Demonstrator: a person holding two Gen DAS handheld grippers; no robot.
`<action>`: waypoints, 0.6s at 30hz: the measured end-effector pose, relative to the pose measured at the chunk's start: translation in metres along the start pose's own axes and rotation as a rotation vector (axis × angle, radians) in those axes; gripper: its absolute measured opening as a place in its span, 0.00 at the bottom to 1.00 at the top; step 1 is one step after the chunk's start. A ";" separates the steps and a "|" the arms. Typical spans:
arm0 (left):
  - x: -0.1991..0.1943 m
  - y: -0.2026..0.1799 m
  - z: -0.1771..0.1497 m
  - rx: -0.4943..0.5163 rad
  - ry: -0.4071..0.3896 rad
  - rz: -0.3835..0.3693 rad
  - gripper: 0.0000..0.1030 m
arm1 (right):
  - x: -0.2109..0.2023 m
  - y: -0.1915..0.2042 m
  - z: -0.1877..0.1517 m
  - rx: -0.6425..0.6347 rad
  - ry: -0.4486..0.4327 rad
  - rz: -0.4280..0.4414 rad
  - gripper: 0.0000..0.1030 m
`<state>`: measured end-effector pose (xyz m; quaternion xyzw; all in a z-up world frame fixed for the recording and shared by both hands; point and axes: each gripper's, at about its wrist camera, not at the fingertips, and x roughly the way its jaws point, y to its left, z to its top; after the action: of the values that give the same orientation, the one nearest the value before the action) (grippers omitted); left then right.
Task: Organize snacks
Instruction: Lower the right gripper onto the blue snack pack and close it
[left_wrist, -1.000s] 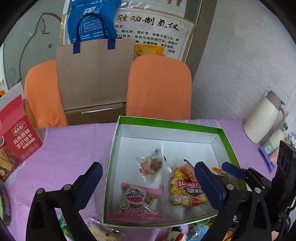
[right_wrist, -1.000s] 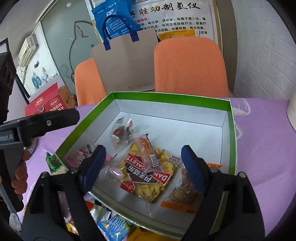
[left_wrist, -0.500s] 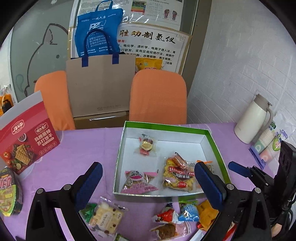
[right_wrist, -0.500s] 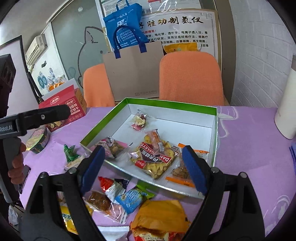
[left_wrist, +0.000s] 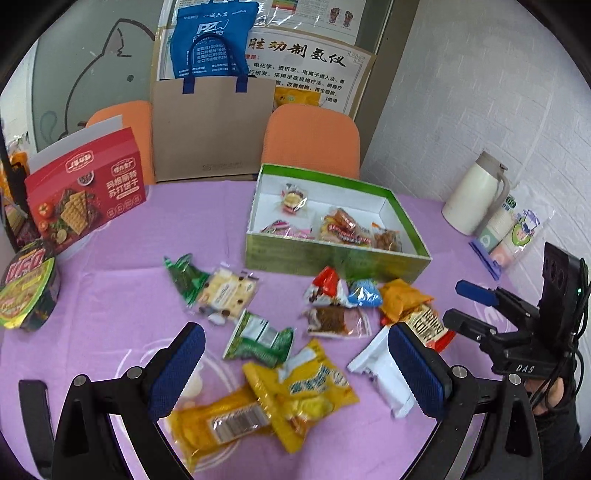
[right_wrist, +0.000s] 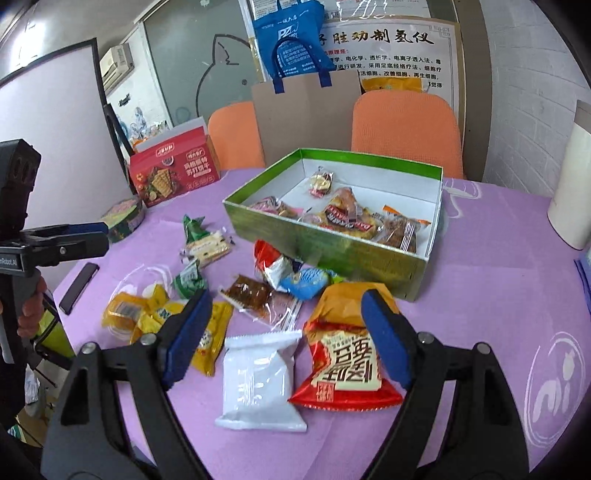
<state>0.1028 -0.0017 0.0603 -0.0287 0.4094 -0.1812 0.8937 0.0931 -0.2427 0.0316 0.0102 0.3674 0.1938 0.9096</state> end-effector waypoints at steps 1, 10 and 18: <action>-0.002 0.002 -0.008 0.005 -0.003 0.013 0.98 | 0.003 0.002 -0.003 -0.013 0.012 -0.002 0.67; -0.015 0.033 -0.061 -0.039 0.023 0.074 0.98 | 0.049 0.029 -0.003 -0.093 0.102 0.030 0.57; -0.028 0.047 -0.065 -0.037 -0.015 0.117 0.98 | 0.108 -0.005 0.019 0.011 0.140 -0.054 0.49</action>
<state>0.0521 0.0581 0.0282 -0.0225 0.4070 -0.1210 0.9051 0.1784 -0.2065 -0.0273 -0.0085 0.4314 0.1674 0.8865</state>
